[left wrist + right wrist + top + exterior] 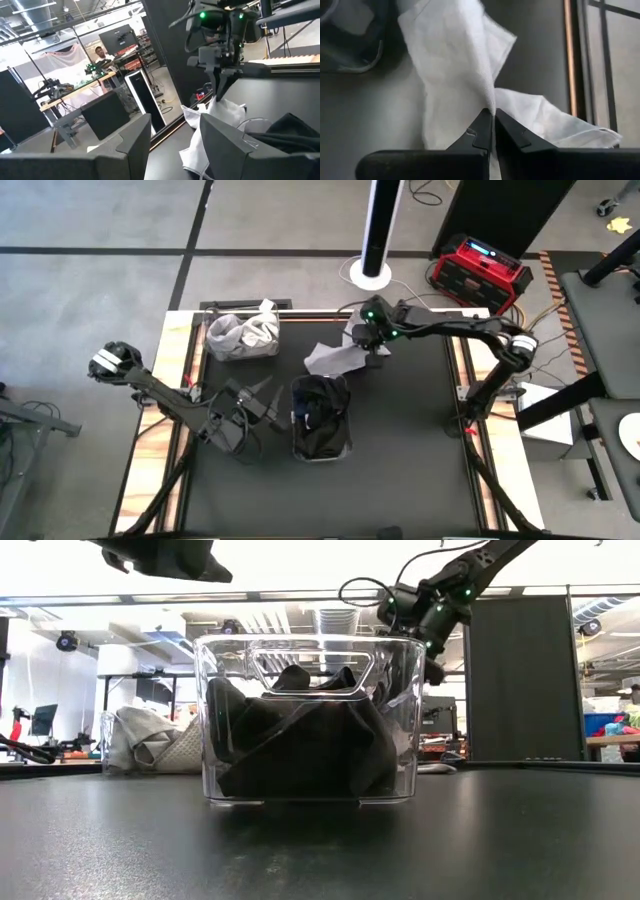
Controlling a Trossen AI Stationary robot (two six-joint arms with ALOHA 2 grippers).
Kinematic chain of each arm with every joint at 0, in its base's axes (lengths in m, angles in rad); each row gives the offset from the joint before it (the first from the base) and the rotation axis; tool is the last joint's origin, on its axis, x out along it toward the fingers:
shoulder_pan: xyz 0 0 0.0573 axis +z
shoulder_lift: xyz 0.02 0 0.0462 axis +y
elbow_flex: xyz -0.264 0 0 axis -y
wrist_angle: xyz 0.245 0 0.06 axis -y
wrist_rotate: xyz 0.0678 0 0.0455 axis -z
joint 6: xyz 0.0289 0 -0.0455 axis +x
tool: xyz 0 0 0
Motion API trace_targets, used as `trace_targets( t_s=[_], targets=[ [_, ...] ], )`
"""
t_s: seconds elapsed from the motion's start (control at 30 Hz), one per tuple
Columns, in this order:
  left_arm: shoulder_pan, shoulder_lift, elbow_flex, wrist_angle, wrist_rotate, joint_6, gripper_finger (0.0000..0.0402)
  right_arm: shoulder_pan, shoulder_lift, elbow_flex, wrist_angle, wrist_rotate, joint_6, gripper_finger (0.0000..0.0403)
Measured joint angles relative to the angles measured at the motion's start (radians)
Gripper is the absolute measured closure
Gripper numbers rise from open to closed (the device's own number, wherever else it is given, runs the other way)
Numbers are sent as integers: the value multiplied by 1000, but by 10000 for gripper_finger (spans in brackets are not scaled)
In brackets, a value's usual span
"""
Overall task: Sort towels by color in basket
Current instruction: Put the gray towel into the top transparent bin
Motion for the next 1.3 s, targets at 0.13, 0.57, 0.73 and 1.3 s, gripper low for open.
trace_targets(
  t_s=[0.13, 0.57, 0.73, 1.3],
  targets=[
    [0, 0, -2, -12, 0, -7, 246, -1, -22, -5, 6, 1, 10, 394],
    [4, 0, -15, -14, 164, -27, 246, -1, -161, -65, 54, -1, 33, 394],
    [27, 0, -15, -12, 308, -6, 246, -1, -242, -74, 110, -8, 86, 394],
    [150, -128, 54, -14, 581, 266, 246, 6, -447, -74, 343, -8, 264, 394]
  ],
)
